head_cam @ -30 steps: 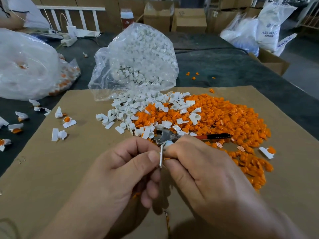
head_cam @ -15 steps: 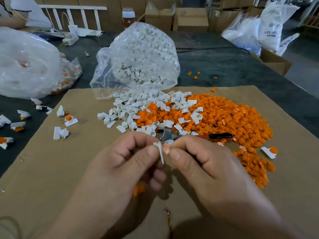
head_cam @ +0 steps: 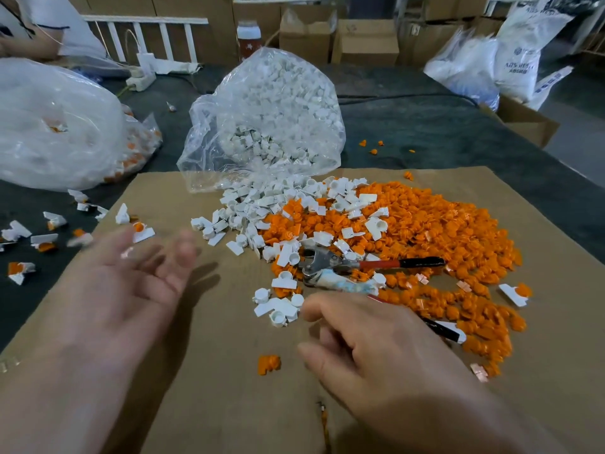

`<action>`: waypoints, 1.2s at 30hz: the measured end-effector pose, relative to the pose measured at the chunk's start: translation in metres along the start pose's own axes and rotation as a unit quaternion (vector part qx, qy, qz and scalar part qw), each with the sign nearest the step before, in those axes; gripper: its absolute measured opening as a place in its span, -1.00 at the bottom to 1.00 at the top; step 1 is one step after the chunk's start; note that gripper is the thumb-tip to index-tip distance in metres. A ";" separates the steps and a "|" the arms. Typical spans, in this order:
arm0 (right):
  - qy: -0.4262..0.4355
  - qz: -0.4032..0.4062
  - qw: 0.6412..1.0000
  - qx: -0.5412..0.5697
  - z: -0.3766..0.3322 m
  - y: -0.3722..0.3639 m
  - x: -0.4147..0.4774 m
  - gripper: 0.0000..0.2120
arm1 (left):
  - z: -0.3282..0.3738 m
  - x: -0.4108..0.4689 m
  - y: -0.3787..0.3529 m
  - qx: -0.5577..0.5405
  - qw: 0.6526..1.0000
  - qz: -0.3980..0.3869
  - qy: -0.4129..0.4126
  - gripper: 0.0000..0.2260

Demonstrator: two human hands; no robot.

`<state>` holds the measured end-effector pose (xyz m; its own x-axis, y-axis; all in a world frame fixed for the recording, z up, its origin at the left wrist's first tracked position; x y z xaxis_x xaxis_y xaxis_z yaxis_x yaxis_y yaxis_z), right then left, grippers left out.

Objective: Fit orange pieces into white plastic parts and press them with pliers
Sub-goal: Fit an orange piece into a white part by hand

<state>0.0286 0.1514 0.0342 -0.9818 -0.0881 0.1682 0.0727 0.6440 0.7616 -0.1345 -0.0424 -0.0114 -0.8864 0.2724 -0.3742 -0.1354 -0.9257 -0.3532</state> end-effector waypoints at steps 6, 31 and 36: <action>0.070 -0.160 0.981 -0.086 -0.021 -0.033 0.012 -0.59 | -0.007 -0.038 -0.040 0.643 0.704 0.011 -0.303 -0.73; -0.162 0.079 0.897 0.403 0.023 -0.003 0.005 -0.85 | -0.032 -0.059 -0.076 0.199 0.968 -0.138 -0.060 -0.83; -0.140 0.157 0.830 0.517 0.030 0.006 0.006 -0.79 | -0.030 -0.067 -0.084 0.074 0.979 -0.190 -0.001 -0.80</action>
<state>0.0182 0.1776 0.0208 -0.9559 0.2936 -0.0051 0.2847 0.9222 -0.2617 -0.0509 0.0254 0.0178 -0.7607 0.6040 -0.2378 -0.5183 -0.7857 -0.3376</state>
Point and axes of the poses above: each hand's wrist, its own x-axis towards the middle knuckle, its own y-axis out of the back of the hand, z = x × y, the point moved 4 cm from there along x, towards the middle knuckle, and after that the axes turned 10 degrees about x, right-handed, at the moved point
